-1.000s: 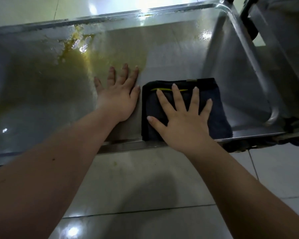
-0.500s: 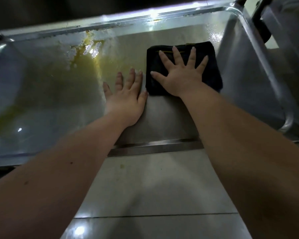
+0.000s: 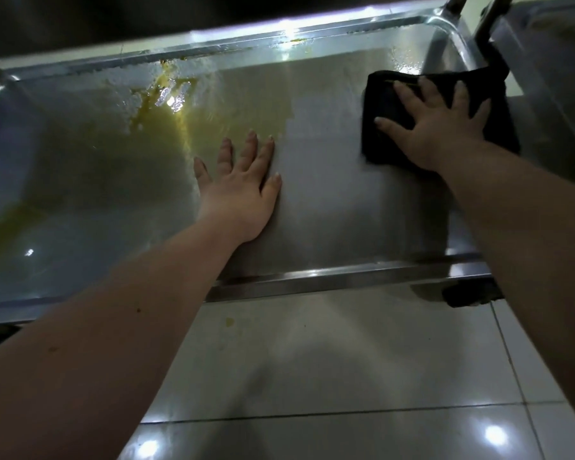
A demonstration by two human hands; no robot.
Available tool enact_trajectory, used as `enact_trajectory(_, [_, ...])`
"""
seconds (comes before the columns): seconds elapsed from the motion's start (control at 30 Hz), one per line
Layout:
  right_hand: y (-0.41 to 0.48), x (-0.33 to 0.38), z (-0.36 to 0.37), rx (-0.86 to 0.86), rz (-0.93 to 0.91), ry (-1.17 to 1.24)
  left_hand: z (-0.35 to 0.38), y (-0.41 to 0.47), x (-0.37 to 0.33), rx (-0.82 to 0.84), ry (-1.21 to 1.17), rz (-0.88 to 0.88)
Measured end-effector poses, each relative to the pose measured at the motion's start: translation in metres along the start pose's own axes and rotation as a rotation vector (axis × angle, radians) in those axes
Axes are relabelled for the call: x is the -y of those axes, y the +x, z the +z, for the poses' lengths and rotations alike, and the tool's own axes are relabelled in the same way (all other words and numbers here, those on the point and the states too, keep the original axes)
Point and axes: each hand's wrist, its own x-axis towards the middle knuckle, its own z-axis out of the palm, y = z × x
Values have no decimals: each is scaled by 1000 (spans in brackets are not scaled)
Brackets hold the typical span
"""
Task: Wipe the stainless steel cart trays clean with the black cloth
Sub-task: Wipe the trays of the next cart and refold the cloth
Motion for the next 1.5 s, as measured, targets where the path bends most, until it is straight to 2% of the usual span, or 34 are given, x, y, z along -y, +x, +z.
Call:
enact_trajectory(0.1, [-5, 11, 3, -14, -13, 8, 1, 0, 1, -1, 10, -1])
enact_trajectory(0.27, [-34, 75, 11, -35, -269, -13, 1, 1, 3, -7, 37, 2])
enact_trajectory(0.37, [-52, 98, 21, -13, -341, -49, 2, 1, 3, 0, 43, 7])
enact_trajectory(0.5, [-52, 58, 17, -19, -297, -36, 1, 2, 4, 5, 43, 12])
enact_trajectory(0.67, [-51, -21, 11, -7, -85, -50, 0, 0, 2, -2, 36, 15])
enact_trajectory(0.8, [-71, -15, 12, 48, -22, -26, 0, -4, 3, -6, 5, 17])
enact_trajectory(1.0, [-143, 67, 34, -18, -289, -78, -1, -8, 5, -12, -2, 17])
enact_trajectory(1.13, [-145, 70, 35, -24, -290, -49, -6, -11, 7, 26, -22, 53])
enact_trajectory(1.27, [-146, 68, 35, -34, -281, -47, -12, -31, 27, 112, 82, 108])
enact_trajectory(1.5, [-148, 40, 32, -34, -266, -85, -3, -51, 42, 32, 43, 111])
